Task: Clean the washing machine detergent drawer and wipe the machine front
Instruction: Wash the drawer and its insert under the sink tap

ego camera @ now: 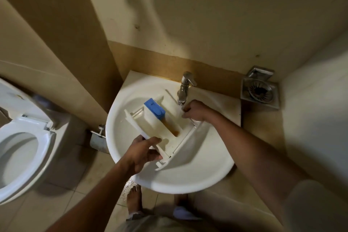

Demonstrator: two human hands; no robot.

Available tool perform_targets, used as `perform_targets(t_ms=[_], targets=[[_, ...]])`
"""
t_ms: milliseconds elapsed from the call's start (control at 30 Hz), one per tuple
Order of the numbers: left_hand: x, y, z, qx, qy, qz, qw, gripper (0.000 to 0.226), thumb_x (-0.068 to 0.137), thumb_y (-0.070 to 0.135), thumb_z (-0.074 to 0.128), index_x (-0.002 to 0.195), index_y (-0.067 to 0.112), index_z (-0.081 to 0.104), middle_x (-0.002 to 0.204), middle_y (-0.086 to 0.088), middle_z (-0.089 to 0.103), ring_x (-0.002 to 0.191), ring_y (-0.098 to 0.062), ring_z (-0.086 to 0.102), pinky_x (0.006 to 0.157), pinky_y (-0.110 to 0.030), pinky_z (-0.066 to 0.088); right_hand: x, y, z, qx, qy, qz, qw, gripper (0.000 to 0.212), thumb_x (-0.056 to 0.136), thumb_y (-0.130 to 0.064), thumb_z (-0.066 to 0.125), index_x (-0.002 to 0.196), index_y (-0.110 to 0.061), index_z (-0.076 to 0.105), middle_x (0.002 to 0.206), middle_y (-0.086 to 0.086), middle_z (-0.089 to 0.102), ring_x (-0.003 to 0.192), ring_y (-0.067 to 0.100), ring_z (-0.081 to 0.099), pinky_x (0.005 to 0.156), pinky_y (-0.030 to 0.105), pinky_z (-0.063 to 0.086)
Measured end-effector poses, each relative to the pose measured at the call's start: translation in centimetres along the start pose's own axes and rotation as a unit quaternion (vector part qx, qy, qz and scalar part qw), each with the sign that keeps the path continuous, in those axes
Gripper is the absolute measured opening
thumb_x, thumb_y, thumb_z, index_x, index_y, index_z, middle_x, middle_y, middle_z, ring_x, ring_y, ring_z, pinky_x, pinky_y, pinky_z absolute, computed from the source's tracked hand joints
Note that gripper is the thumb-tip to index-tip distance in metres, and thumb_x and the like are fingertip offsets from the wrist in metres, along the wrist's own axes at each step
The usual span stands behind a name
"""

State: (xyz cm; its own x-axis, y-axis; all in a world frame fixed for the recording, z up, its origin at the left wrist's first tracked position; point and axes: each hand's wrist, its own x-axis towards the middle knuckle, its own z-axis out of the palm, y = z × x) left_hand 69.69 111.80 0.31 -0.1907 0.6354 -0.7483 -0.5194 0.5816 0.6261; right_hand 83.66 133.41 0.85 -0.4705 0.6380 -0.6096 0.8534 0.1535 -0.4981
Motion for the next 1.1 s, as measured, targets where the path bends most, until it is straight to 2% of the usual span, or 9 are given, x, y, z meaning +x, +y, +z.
perform_targets(t_ms=[133,200,233,300,367,500,700,900,1100], targets=[[0.4,-2.1,1.1,-0.047,0.027,0.030,0.998,0.037,0.089,0.001,0.067,0.123,0.005,0.055,0.112,-0.019,0.073,0.098,-0.041,0.071,0.091,-0.057,0.056,-1.9,-1.5,1.7,0.030,0.247,-0.029,0.968,0.020,0.091,-0.010,0.052,0.097,-0.008,0.071,0.101,0.013,0.071,0.096,0.031,0.063,0.070,0.026,0.042],[0.4,-2.9,1.7,-0.067,0.031,0.035,0.997,0.038,0.088,0.000,0.069,0.123,0.003,0.055,0.115,-0.021,0.072,0.101,-0.042,0.070,0.092,-0.060,0.054,-2.1,-2.2,2.9,0.178,0.268,0.021,0.947,0.023,0.091,-0.002,0.049,0.098,-0.004,0.070,0.097,0.014,0.071,0.085,0.027,0.061,0.067,0.028,0.042],[0.4,-3.2,1.9,-0.078,0.033,0.035,0.996,0.038,0.087,-0.001,0.069,0.123,0.002,0.056,0.115,-0.022,0.071,0.101,-0.042,0.070,0.093,-0.060,0.053,-2.1,-2.7,3.3,0.342,0.235,0.079,0.906,0.022,0.090,0.000,0.049,0.099,0.000,0.069,0.096,0.016,0.070,0.079,0.024,0.061,0.067,0.029,0.046],[0.4,-3.5,2.2,-0.091,0.031,0.039,0.995,0.038,0.087,0.000,0.070,0.123,0.002,0.057,0.114,-0.021,0.072,0.100,-0.042,0.070,0.093,-0.060,0.054,-2.3,-3.8,4.1,0.654,0.104,0.157,0.732,0.017,0.093,0.005,0.046,0.094,0.008,0.062,0.089,0.021,0.064,0.077,0.025,0.060,0.081,0.031,0.055],[0.4,-3.6,2.3,-0.087,0.025,0.045,0.995,0.040,0.086,0.002,0.073,0.123,0.003,0.057,0.112,-0.019,0.073,0.099,-0.039,0.072,0.090,-0.056,0.056,-1.9,-4.2,4.6,0.777,0.035,0.157,0.609,0.019,0.097,0.005,0.042,0.091,0.008,0.059,0.083,0.021,0.059,0.080,0.030,0.060,0.093,0.037,0.056],[0.3,-3.6,1.9,-0.094,0.038,0.039,0.994,0.047,0.080,0.008,0.080,0.121,0.006,0.056,0.112,-0.017,0.073,0.098,-0.036,0.073,0.086,-0.054,0.059,-0.7,-4.6,5.3,0.846,0.033,0.123,0.518,0.020,0.096,0.003,0.038,0.090,0.003,0.057,0.075,0.015,0.056,0.069,0.023,0.059,0.065,0.028,0.059],[0.4,-3.7,1.8,-0.064,0.048,0.043,0.996,0.052,0.078,0.013,0.082,0.122,0.010,0.055,0.116,-0.015,0.070,0.098,-0.033,0.073,0.084,-0.050,0.061,-0.2,-2.7,5.1,0.833,-0.057,0.081,0.545,0.024,0.100,-0.009,0.039,0.084,-0.005,0.057,0.071,0.011,0.061,0.068,0.018,0.057,0.062,0.023,0.043],[0.5,-2.5,1.4,-0.104,0.035,0.026,0.994,0.031,0.090,0.021,0.070,0.117,0.014,0.058,0.111,-0.011,0.072,0.105,-0.033,0.069,0.095,-0.052,0.055,0.3,-2.6,5.5,0.843,-0.091,0.056,0.527,0.021,0.094,-0.007,0.041,0.083,-0.005,0.058,0.075,0.011,0.061,0.071,0.018,0.058,0.056,0.024,0.050],[0.8,-2.2,0.9,-0.128,0.022,0.014,0.991,0.033,0.092,0.008,0.064,0.124,0.002,0.056,0.111,-0.018,0.074,0.097,-0.033,0.074,0.076,-0.042,0.062,-1.0,-2.8,5.1,0.782,-0.078,0.074,0.613,0.020,0.099,-0.008,0.045,0.086,-0.006,0.060,0.078,0.010,0.063,0.073,0.019,0.060,0.057,0.026,0.054]])
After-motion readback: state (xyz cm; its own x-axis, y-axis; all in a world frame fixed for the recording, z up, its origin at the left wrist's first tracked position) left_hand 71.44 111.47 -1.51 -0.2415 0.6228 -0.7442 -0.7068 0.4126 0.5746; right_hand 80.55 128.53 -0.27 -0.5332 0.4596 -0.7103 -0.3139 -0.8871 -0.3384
